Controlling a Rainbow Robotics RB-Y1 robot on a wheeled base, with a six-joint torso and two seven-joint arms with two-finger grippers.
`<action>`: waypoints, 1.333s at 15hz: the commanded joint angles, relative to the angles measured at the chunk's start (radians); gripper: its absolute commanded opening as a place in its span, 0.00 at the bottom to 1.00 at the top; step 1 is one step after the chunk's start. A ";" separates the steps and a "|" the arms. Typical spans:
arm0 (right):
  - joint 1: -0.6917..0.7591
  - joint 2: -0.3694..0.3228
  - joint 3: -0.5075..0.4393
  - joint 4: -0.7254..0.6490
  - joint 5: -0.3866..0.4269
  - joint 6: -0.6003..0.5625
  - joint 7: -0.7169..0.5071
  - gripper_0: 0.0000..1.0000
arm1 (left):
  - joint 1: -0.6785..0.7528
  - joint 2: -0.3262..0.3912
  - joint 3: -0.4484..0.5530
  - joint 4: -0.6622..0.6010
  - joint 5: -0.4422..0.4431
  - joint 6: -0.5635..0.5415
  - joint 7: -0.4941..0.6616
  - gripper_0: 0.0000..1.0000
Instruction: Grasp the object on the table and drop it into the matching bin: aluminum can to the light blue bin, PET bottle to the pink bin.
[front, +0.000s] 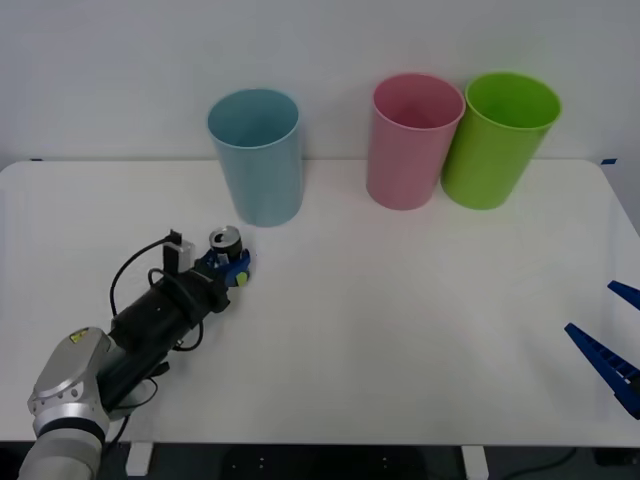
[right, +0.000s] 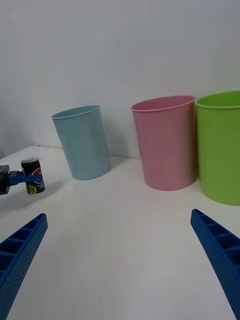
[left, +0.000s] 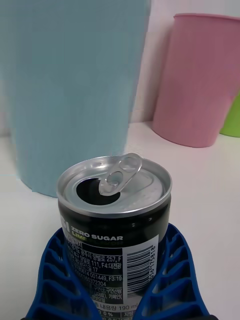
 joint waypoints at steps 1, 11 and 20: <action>0.000 0.000 0.000 0.000 0.000 0.000 0.000 1.00 | 0.003 0.076 0.000 0.001 0.069 -0.026 0.013 0.00; 0.000 0.000 0.000 0.000 0.000 0.000 0.000 1.00 | 0.002 0.200 0.026 -0.087 0.250 -0.048 0.116 0.00; 0.000 0.000 0.000 0.000 0.000 0.000 0.000 1.00 | -0.089 0.214 0.057 -0.245 0.112 -0.048 0.393 0.00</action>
